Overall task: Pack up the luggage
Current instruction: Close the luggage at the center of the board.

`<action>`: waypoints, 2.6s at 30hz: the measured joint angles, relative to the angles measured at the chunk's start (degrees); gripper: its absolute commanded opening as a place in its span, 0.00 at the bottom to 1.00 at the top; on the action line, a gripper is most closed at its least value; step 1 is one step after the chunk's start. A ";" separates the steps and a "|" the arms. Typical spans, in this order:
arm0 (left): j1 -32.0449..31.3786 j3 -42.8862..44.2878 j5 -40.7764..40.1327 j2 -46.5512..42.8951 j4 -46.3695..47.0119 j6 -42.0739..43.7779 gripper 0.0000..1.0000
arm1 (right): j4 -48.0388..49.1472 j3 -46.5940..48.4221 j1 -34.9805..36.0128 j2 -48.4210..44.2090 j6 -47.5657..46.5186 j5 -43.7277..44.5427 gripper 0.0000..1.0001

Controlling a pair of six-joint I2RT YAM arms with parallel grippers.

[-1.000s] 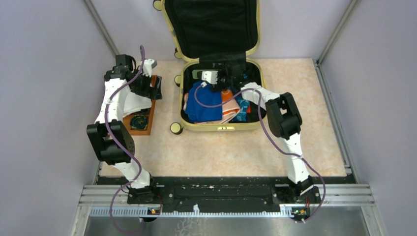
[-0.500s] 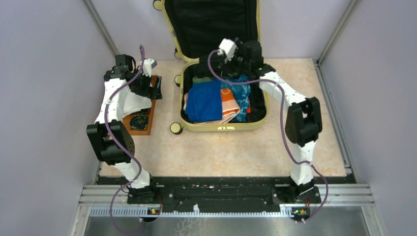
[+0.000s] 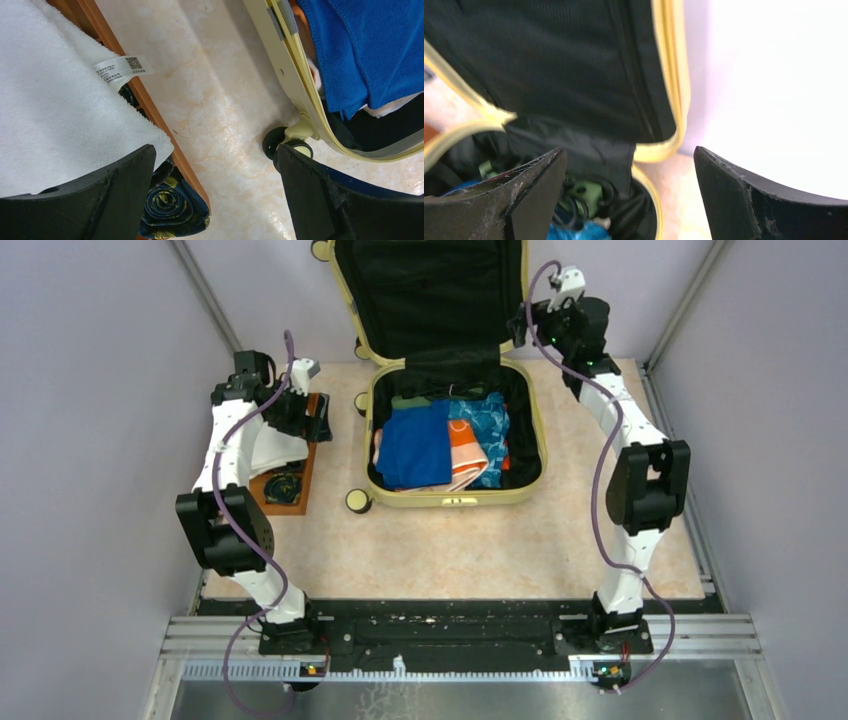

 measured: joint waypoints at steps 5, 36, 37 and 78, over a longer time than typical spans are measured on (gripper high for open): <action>0.00 0.00 0.33 0.00 0.28 -0.02 0.98 | 3.96 13.84 -1.36 5.81 6.88 -1.01 0.86; 0.00 -0.37 0.17 -2.91 -2.10 -3.08 0.98 | 27.85 27.74 -2.34 24.83 12.00 -3.48 0.00; 0.00 -0.17 0.33 -3.32 -2.12 -3.45 0.98 | 29.16 24.37 -2.40 23.02 11.93 -3.56 0.00; 0.00 -19.39 -1.25 -17.92 1.11 -4.37 0.98 | 3.39 -66.66 -2.27 -53.79 36.17 16.92 0.68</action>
